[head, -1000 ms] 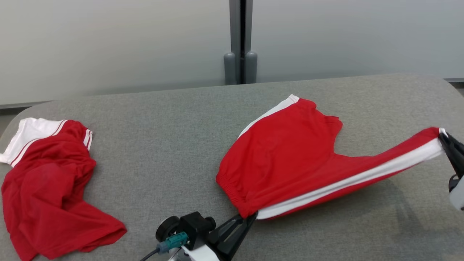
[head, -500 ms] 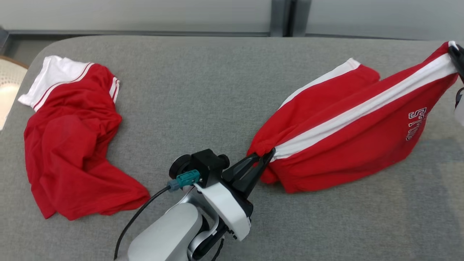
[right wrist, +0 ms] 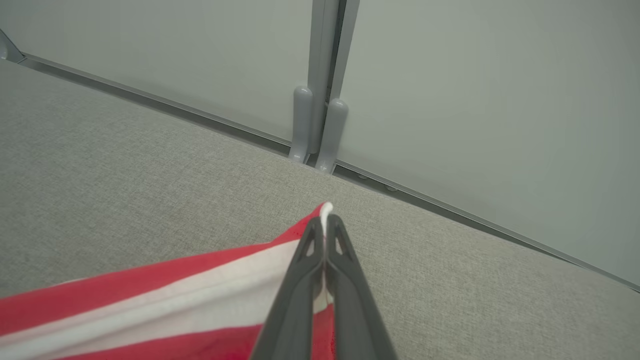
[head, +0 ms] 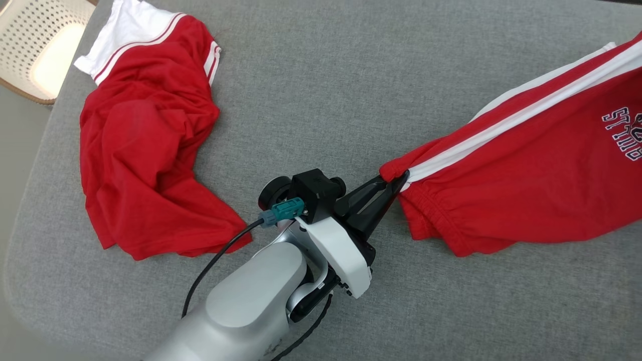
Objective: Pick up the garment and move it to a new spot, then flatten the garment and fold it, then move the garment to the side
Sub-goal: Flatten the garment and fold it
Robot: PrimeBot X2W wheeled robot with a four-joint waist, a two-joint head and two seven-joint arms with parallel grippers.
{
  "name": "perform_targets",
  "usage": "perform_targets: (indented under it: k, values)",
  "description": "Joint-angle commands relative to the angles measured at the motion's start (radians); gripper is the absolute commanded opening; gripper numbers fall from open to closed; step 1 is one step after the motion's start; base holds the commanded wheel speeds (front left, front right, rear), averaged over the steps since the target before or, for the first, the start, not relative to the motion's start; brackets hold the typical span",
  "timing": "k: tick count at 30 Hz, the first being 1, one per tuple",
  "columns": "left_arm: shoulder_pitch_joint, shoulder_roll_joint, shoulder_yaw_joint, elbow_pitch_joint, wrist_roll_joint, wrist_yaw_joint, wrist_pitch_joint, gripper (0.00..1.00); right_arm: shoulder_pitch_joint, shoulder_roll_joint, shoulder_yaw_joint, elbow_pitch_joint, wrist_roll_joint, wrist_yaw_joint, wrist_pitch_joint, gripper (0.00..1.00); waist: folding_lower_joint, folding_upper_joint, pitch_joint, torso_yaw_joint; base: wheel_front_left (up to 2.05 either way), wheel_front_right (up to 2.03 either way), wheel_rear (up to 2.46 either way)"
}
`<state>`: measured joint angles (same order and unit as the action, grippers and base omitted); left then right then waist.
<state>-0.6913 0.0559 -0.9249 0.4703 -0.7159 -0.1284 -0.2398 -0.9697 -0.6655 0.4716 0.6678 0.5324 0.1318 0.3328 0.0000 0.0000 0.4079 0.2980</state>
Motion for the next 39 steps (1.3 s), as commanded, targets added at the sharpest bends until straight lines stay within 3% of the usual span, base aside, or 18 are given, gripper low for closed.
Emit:
perform_targets:
  k: [1,4,7,8,9,10,15,26,33,39]
  values:
    - [-0.022,0.004,-0.008,0.013,-0.009,-0.002,-0.008,0.00,-0.017,-0.005,0.011,0.013,-0.010,-0.002,-0.007,0.00,0.0000,0.0000,0.027,0.026,0.00,0.00,0.00]
    - [-0.045,-0.001,-0.039,0.034,-0.025,-0.002,-0.015,0.00,-0.039,-0.003,0.037,0.042,-0.005,-0.002,-0.019,0.00,0.0000,0.0000,0.040,0.032,0.00,0.00,0.00]
    - [-0.064,-0.003,-0.057,0.050,-0.037,-0.002,-0.019,0.39,-0.062,-0.002,0.060,0.069,-0.008,-0.002,-0.032,0.00,0.0000,0.0000,0.055,0.033,0.00,0.00,0.00]
    - [-0.067,-0.002,-0.060,0.054,-0.040,-0.002,-0.021,0.73,-0.071,-0.003,0.073,0.078,-0.024,-0.002,-0.044,0.00,0.0000,0.0000,0.059,0.032,0.00,0.00,0.00]
    - [-0.071,-0.003,-0.060,0.058,-0.047,-0.002,-0.023,1.00,-0.077,-0.002,0.088,0.082,-0.038,-0.002,-0.058,0.42,0.0000,0.0000,0.061,0.031,0.00,0.00,0.00]
    - [-0.075,-0.003,-0.061,0.061,-0.051,-0.002,-0.024,1.00,-0.082,0.004,0.093,0.094,-0.042,-0.002,-0.071,1.00,0.0000,0.0000,0.064,0.029,0.00,0.00,0.00]
    - [-0.079,-0.003,-0.042,0.079,-0.040,0.006,-0.026,1.00,-0.086,0.047,0.096,0.149,-0.036,-0.002,-0.138,1.00,0.0000,0.0000,0.053,0.012,0.00,0.00,0.00]
    - [0.034,0.035,0.135,0.065,0.021,0.025,-0.026,1.00,-0.007,0.119,0.105,0.181,0.051,-0.002,-0.337,1.00,0.0000,0.0000,-0.083,-0.061,0.00,0.00,0.00]
    - [0.140,0.071,0.333,-0.050,0.065,0.063,-0.025,1.00,0.089,0.138,0.141,0.113,0.101,-0.002,-0.507,1.00,0.0000,0.0000,-0.193,-0.113,0.00,0.00,0.00]
    - [0.259,0.069,0.517,-0.166,0.164,0.090,-0.025,1.00,0.185,0.138,0.141,0.049,0.113,-0.002,-0.583,1.00,0.0000,0.0000,-0.268,-0.160,0.00,0.00,0.00]
